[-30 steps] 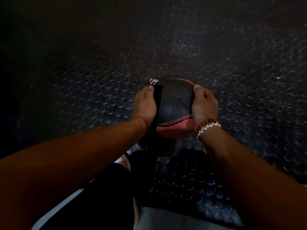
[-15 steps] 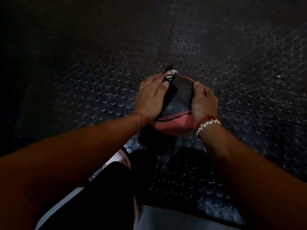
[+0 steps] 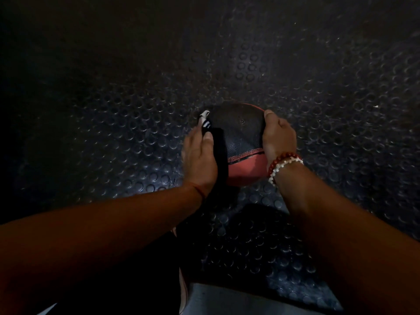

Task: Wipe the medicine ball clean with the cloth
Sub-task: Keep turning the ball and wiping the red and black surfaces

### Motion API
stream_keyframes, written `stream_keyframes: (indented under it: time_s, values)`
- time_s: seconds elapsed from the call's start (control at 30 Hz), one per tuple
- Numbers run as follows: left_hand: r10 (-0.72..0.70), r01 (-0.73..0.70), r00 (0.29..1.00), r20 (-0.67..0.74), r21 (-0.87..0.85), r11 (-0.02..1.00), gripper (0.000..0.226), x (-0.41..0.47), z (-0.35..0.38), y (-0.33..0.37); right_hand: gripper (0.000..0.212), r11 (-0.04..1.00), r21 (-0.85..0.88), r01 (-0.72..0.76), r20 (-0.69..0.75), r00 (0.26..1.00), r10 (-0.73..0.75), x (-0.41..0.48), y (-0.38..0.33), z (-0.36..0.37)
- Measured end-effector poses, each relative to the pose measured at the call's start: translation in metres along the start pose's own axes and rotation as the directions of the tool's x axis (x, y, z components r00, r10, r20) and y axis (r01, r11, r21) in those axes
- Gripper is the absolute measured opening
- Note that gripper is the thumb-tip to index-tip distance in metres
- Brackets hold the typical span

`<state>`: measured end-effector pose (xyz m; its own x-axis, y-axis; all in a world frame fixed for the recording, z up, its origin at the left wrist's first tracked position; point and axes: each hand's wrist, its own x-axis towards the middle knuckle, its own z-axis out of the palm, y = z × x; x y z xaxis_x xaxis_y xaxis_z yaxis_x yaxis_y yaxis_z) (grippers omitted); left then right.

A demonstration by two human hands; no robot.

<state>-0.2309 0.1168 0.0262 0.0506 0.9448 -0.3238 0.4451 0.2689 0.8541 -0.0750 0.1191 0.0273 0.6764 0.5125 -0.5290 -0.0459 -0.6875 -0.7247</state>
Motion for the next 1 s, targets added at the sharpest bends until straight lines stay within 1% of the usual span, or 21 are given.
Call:
stream_keyframes:
  time_s: [0.07,0.1,0.17,0.2,0.23,0.27,0.33,0.43,0.5,0.53,0.57,0.6,0.63,0.7,0.77,0.8,0.83,0.87,0.93,0.97,1.0]
  values:
    - [0.207,-0.213,0.977,0.060,0.145,0.966,0.054,-0.010,-0.003,0.006,0.053,1.000,-0.020,0.008,-0.008,1.000,-0.008,-0.004,-0.001,0.002]
    - [0.308,-0.325,0.945,0.108,0.223,0.919,0.053,-0.009,-0.005,0.009,0.058,0.999,-0.027,0.018,-0.015,1.000,-0.019,-0.006,-0.002,0.003]
    - [0.484,-0.523,0.852,0.199,0.330,0.786,0.050,0.004,-0.006,0.017,0.065,1.000,-0.027,0.016,-0.027,0.999,-0.016,-0.008,-0.003,0.004]
    - [0.549,-0.598,0.801,0.238,0.358,0.717,0.049,0.014,-0.004,0.019,0.066,1.000,-0.019,0.002,-0.029,1.000,-0.003,-0.008,-0.004,0.003]
    - [0.569,-0.638,0.770,0.289,0.384,0.667,0.048,0.025,-0.004,0.024,0.067,1.000,-0.013,-0.011,-0.028,1.000,0.010,-0.009,-0.005,0.003]
    - [0.549,-0.648,0.762,0.344,0.402,0.647,0.049,0.036,-0.004,0.029,0.068,1.000,-0.010,-0.014,-0.028,1.000,0.014,-0.009,-0.006,0.003]
    - [0.443,-0.588,0.804,0.397,0.418,0.692,0.049,0.061,-0.003,0.034,0.065,1.000,-0.008,0.003,-0.033,0.999,-0.004,-0.008,-0.004,0.006]
    - [0.331,-0.452,0.879,0.343,0.380,0.807,0.043,0.075,0.001,0.040,0.057,1.000,-0.029,-0.003,-0.028,1.000,0.002,-0.002,-0.005,0.008]
    - [0.151,-0.237,0.949,0.278,0.312,0.920,0.039,0.082,0.000,0.033,0.056,0.997,-0.070,-0.023,-0.021,1.000,0.021,0.003,-0.007,0.007]
    - [0.056,-0.117,0.965,0.256,0.230,0.966,0.040,0.084,-0.003,0.026,0.055,0.996,-0.082,-0.029,-0.020,0.999,0.027,0.005,-0.009,0.006]
    - [-0.032,0.001,0.972,0.231,0.134,0.991,0.044,0.081,-0.005,0.020,0.055,0.996,-0.088,-0.030,-0.020,0.999,0.029,0.006,-0.009,0.005]
    - [-0.103,0.093,0.977,0.189,0.062,0.994,0.048,0.073,-0.007,0.015,0.055,0.995,-0.093,-0.035,-0.016,0.999,0.034,0.008,-0.010,0.004]
    - [-0.137,0.136,0.980,0.141,0.021,0.991,0.049,0.062,-0.006,0.010,0.055,0.994,-0.103,-0.036,-0.010,0.999,0.035,0.010,-0.010,0.004]
    - [-0.138,0.137,0.990,0.036,0.019,0.990,0.048,0.034,-0.002,0.007,0.056,0.993,-0.118,-0.031,0.003,0.999,0.032,0.014,-0.013,0.004]
    - [-0.054,0.053,0.998,0.011,0.054,0.997,0.055,0.008,0.000,0.010,0.057,0.991,-0.128,-0.027,0.008,1.000,0.028,0.018,-0.014,0.004]
    - [0.023,-0.025,0.999,0.027,0.090,0.996,0.059,0.001,0.000,0.014,0.057,0.990,-0.137,-0.019,0.009,1.000,0.020,0.018,-0.013,0.004]
    - [0.129,-0.135,0.990,0.055,0.149,0.980,0.060,0.001,-0.001,0.017,0.058,0.990,-0.142,-0.005,0.010,1.000,0.006,0.016,-0.011,0.005]
    - [0.255,-0.272,0.961,0.103,0.233,0.933,0.056,0.004,-0.001,0.021,0.058,0.991,-0.132,0.004,0.008,1.000,-0.003,0.015,-0.008,0.006]
    - [0.460,-0.515,0.857,0.233,0.362,0.777,0.049,0.017,0.000,0.027,0.062,0.997,-0.081,0.011,-0.008,1.000,-0.012,0.013,-0.007,0.008]
    - [0.511,-0.585,0.811,0.283,0.393,0.710,0.049,0.025,0.002,0.030,0.063,0.997,-0.077,0.011,-0.009,1.000,-0.012,0.012,-0.007,0.008]
    - [0.532,-0.620,0.785,0.319,0.411,0.669,0.050,0.034,0.002,0.032,0.062,0.995,-0.101,0.011,0.015,1.000,-0.009,0.013,-0.009,0.007]
